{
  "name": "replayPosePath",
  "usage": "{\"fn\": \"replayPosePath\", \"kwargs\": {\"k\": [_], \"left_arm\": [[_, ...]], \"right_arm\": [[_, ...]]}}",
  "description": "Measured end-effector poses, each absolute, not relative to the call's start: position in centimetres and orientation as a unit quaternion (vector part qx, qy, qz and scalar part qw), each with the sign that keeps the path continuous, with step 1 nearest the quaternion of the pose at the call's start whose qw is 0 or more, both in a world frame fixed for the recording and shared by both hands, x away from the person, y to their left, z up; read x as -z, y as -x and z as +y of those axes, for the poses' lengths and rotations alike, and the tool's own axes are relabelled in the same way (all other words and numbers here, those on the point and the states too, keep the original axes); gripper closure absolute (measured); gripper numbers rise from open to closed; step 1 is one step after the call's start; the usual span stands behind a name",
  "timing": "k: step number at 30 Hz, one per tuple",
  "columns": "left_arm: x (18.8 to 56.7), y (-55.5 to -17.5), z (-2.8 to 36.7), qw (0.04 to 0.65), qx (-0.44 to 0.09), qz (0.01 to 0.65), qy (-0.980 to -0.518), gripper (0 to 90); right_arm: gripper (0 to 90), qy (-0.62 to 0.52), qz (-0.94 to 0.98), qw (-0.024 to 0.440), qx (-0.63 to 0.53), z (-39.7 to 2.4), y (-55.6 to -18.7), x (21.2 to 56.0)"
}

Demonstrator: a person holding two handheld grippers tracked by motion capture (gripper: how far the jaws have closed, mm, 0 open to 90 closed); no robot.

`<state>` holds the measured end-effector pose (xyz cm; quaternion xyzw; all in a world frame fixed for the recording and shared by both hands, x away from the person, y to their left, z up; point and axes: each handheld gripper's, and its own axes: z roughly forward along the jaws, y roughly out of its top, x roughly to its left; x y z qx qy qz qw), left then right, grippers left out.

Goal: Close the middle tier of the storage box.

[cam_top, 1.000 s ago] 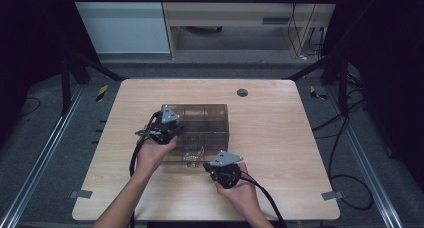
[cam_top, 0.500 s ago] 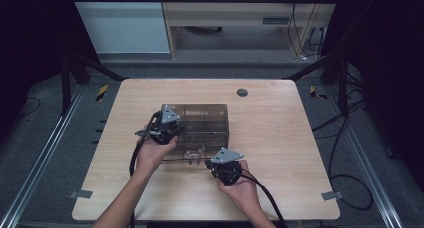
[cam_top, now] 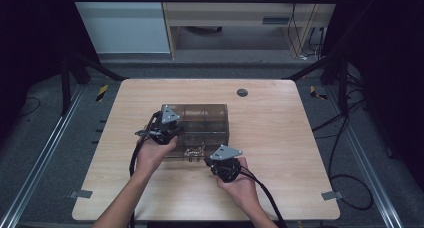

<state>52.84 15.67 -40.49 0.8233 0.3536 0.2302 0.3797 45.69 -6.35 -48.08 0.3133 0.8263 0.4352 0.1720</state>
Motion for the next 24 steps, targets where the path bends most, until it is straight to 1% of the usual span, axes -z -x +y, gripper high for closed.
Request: {"fn": "replayPosePath", "kwargs": {"k": [24], "left_arm": [[40.4, -52.8, 15.7, 0.378, -0.231, 0.352, -0.825, 89.9]], "right_arm": [[90.0, -0.319, 0.825, 0.168, -0.435, -6.1, -47.0, 47.7]]}}
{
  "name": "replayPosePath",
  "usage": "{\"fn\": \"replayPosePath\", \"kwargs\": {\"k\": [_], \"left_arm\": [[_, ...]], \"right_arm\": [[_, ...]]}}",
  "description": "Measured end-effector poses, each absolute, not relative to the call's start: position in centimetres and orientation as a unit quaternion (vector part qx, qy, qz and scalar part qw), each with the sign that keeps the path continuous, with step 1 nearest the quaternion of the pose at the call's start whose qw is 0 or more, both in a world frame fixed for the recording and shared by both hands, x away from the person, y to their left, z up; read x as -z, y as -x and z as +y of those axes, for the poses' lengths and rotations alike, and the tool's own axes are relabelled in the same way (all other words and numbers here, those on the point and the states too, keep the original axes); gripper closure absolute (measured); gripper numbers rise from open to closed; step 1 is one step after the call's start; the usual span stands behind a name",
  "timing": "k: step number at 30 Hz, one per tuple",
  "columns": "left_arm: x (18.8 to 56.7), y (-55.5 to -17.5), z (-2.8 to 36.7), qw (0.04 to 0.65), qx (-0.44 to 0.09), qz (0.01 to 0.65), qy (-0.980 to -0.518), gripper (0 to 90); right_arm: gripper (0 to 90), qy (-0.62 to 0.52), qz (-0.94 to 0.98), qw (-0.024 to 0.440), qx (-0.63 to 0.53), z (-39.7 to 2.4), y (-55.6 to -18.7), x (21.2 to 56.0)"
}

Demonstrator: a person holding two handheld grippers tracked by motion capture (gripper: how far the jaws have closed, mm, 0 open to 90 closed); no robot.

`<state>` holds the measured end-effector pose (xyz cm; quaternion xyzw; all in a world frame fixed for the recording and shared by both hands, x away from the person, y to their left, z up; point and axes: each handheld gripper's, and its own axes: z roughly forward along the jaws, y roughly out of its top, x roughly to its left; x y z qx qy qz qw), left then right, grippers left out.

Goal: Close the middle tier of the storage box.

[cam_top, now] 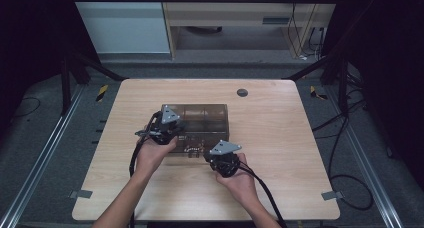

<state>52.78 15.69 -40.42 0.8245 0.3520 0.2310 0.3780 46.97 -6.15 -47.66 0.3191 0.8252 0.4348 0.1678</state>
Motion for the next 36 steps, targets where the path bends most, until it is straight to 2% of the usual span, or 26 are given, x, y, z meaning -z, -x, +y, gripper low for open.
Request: {"fn": "replayPosePath", "kwargs": {"k": [36], "left_arm": [[40.4, -52.7, 15.7, 0.378, -0.231, 0.351, -0.825, 89.9]], "right_arm": [[90.0, -0.336, 0.82, 0.167, -0.432, -5.8, -49.5, 47.4]]}}
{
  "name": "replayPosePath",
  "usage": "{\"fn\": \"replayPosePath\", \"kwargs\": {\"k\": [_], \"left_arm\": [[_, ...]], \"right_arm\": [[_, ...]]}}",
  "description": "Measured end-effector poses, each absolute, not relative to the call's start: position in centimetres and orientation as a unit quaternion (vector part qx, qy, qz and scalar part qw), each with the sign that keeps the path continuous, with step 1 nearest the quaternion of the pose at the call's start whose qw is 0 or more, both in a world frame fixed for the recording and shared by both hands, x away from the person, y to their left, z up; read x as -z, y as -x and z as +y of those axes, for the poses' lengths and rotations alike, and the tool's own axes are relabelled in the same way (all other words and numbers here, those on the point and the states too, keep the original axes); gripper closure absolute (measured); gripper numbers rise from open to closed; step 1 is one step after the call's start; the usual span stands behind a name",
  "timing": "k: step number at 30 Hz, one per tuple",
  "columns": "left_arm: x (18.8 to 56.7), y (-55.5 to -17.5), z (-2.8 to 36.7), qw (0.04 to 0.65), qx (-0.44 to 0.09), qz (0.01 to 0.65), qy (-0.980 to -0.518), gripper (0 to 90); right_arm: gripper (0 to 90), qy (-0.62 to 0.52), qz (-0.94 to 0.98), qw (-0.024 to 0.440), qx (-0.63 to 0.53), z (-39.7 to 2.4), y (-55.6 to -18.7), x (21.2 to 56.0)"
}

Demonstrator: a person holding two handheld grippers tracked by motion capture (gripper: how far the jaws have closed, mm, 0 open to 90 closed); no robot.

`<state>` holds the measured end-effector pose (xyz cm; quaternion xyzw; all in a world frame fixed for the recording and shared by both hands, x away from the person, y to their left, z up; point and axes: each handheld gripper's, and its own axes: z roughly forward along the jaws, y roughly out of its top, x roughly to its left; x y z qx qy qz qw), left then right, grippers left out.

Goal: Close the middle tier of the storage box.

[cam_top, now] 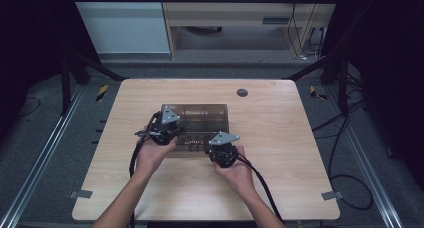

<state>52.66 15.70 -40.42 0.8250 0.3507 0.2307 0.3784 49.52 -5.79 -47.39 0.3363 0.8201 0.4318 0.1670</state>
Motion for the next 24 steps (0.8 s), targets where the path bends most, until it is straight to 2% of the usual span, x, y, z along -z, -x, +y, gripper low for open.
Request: {"fn": "replayPosePath", "kwargs": {"k": [24], "left_arm": [[40.4, -52.4, 15.8, 0.379, -0.234, 0.349, -0.825, 89.9]], "right_arm": [[90.0, -0.345, 0.815, 0.173, -0.431, -5.4, -50.7, 47.4]]}}
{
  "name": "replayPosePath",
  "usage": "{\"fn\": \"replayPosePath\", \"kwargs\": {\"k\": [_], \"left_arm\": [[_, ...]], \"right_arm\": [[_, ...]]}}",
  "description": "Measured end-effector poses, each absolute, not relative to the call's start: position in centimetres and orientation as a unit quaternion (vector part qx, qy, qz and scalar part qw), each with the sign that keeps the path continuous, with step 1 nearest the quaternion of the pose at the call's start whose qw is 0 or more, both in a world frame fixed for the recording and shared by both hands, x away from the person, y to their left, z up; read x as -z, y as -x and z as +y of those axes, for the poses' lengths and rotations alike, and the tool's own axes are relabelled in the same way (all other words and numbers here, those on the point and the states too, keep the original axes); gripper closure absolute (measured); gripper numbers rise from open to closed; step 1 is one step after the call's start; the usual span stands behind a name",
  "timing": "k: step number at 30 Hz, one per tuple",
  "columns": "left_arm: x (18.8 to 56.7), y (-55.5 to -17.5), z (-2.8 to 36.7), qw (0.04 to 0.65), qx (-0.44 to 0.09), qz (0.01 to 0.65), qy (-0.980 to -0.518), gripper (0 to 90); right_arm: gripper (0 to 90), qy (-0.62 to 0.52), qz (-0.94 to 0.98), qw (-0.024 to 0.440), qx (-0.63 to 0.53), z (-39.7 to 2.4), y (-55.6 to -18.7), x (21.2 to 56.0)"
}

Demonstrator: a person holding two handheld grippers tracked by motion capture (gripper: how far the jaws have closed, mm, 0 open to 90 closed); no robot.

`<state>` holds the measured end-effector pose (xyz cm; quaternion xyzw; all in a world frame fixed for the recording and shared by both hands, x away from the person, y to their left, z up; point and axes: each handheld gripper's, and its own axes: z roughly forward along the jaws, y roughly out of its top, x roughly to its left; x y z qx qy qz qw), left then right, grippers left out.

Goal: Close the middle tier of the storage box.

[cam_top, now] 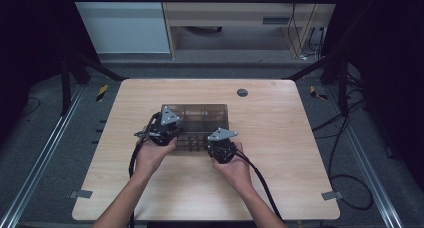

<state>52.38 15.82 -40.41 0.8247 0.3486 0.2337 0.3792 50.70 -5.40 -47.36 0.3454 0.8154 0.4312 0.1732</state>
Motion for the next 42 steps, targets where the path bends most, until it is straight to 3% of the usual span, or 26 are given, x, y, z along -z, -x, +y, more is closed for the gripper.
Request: {"fn": "replayPosePath", "kwargs": {"k": [24, 28, 32, 37, 42], "left_arm": [[38.9, -48.2, 17.5, 0.431, -0.257, 0.326, -0.801, 86.1], [38.9, -47.4, 18.0, 0.437, -0.267, 0.329, -0.793, 80.2], [38.7, -46.9, 18.6, 0.444, -0.281, 0.335, -0.782, 67.6], [39.1, -46.0, 19.7, 0.446, -0.284, 0.352, -0.772, 44.3], [39.9, -45.6, 20.8, 0.443, -0.285, 0.354, -0.773, 26.2]], "right_arm": [[88.0, -0.328, 0.81, 0.164, -0.458, -10.9, -47.0, 45.1], [79.0, -0.327, 0.812, 0.162, -0.456, -11.9, -46.7, 45.2], [65.4, -0.333, 0.813, 0.161, -0.449, -13.1, -46.6, 45.5], [41.4, -0.351, 0.807, 0.188, -0.437, -15.2, -46.5, 45.8], [24.5, -0.367, 0.803, 0.191, -0.429, -17.0, -46.6, 46.2]]}}
